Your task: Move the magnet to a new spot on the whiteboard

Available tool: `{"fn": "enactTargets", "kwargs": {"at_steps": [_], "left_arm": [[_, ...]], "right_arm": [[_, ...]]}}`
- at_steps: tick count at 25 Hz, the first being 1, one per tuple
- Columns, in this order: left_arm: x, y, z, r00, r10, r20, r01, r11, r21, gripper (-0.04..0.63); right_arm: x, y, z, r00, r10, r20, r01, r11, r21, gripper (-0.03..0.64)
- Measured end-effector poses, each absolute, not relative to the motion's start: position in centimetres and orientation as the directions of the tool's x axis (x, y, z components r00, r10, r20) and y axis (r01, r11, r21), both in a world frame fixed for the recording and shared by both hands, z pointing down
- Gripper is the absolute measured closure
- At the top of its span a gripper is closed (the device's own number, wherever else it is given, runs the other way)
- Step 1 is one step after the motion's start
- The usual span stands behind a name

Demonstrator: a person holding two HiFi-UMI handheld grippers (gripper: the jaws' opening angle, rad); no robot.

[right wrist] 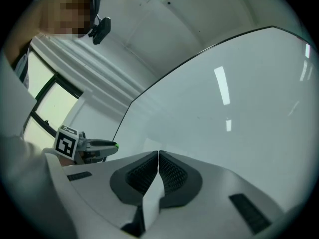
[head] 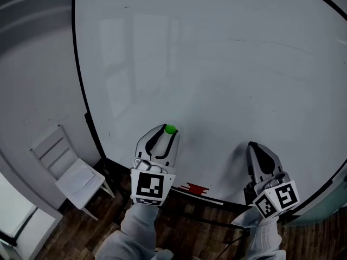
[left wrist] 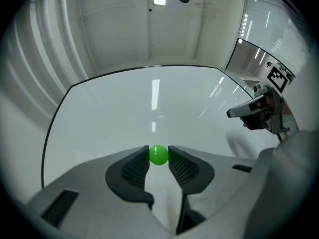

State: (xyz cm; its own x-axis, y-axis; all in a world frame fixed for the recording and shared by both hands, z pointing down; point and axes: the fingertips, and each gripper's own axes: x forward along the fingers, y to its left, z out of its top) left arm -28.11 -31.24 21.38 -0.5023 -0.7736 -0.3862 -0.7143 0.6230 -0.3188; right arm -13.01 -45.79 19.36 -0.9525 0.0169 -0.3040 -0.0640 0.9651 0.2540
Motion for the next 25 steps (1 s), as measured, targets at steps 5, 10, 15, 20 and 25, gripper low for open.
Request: {"fn": "enactTargets", "kwargs": {"at_steps": [5, 10, 15, 20, 25], "left_arm": [[-30.3, -30.2, 16.4, -0.448, -0.776, -0.445, -0.708, 0.612, -0.353, 0.474], [-32.3, -29.1, 12.9, -0.370, -0.786, -0.496, -0.770, 0.558, -0.310, 0.474], [-34.3, -28.3, 9.0, -0.330, -0.779, -0.533, -0.758, 0.555, -0.342, 0.474], [-34.3, -28.3, 4.9, -0.284, -0.779, -0.559, -0.735, 0.551, -0.395, 0.474], [-34.7, -28.9, 2.1, -0.280, -0.788, -0.548, -0.715, 0.552, -0.429, 0.474]], "right_arm": [[-15.3, -43.1, 14.6, -0.937, 0.040, -0.346, -0.077, 0.945, 0.317, 0.589], [-16.7, -41.0, 11.4, -0.929, 0.044, -0.368, -0.098, 0.929, 0.357, 0.589], [-18.6, -38.9, 8.8, -0.927, 0.061, -0.369, -0.092, 0.919, 0.384, 0.589], [-20.4, -36.8, 6.6, -0.925, 0.094, -0.369, -0.067, 0.914, 0.401, 0.589], [-21.8, -36.1, 4.9, -0.922, 0.109, -0.371, -0.049, 0.918, 0.393, 0.588]]}}
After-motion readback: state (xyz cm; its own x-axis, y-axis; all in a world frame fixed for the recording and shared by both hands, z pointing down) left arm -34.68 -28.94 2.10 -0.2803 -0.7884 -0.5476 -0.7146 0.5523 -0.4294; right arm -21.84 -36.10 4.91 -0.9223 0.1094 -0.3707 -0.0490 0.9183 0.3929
